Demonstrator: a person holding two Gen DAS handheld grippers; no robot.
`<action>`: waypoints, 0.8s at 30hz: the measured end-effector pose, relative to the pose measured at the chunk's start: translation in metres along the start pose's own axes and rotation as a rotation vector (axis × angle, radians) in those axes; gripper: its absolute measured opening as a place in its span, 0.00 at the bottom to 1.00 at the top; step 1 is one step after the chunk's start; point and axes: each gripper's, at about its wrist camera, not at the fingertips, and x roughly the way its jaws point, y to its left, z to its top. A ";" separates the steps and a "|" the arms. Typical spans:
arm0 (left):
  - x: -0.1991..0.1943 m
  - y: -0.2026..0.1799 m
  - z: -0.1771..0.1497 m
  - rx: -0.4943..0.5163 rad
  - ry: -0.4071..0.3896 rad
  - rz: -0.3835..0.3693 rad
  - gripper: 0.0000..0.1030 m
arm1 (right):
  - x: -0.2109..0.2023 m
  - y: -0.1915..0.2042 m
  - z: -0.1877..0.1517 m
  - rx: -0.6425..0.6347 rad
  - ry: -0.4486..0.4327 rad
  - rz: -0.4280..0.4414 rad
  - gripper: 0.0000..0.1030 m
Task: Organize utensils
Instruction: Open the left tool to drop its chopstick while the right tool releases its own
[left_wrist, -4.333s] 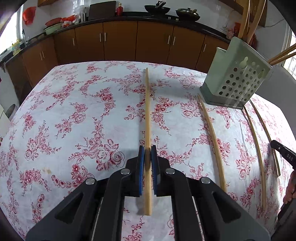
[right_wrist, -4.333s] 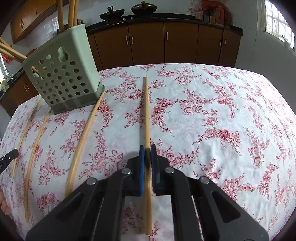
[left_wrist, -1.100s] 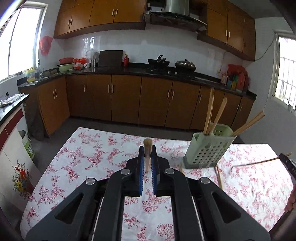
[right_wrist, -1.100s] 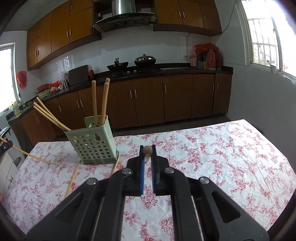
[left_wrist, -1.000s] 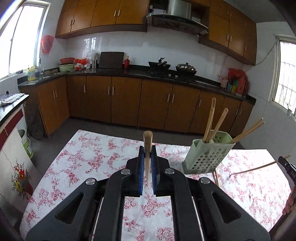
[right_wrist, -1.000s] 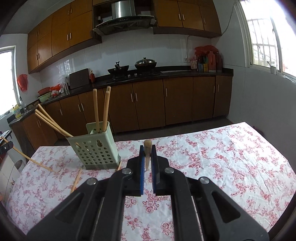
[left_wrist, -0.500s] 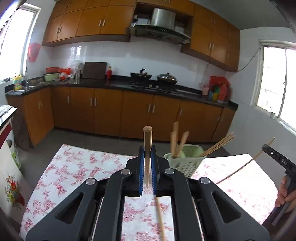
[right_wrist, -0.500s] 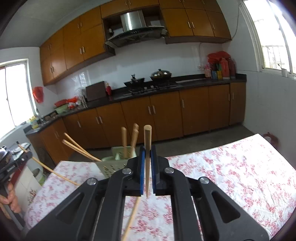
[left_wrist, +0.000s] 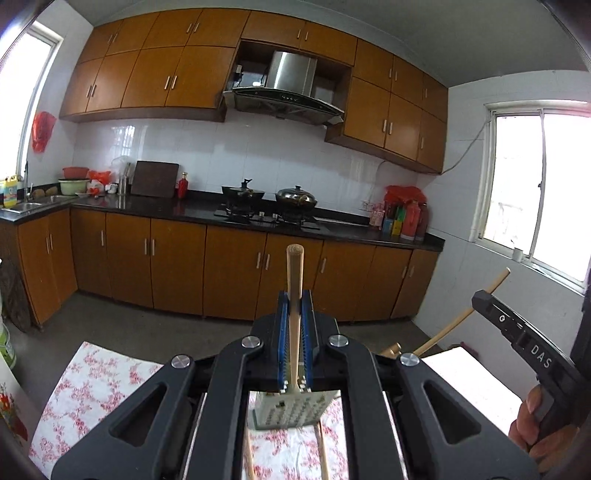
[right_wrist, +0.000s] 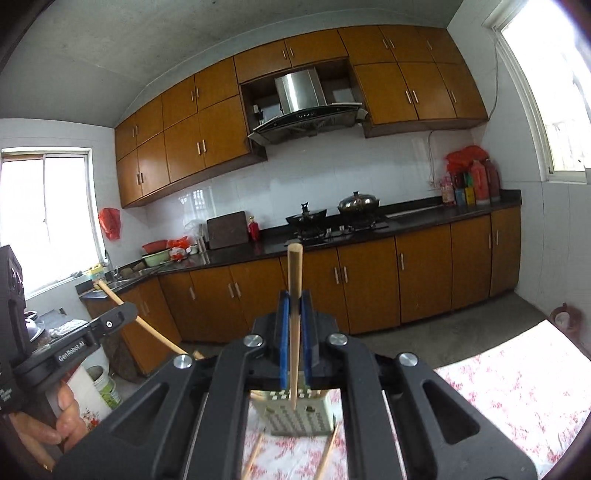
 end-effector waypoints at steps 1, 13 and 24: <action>0.009 0.000 0.000 0.000 0.004 0.013 0.07 | 0.006 0.001 0.001 -0.004 -0.006 -0.009 0.07; 0.061 0.014 -0.025 -0.024 0.078 0.053 0.07 | 0.089 -0.005 -0.016 0.013 0.050 -0.039 0.07; 0.066 0.015 -0.034 -0.031 0.134 0.044 0.08 | 0.100 -0.013 -0.042 0.031 0.114 -0.051 0.22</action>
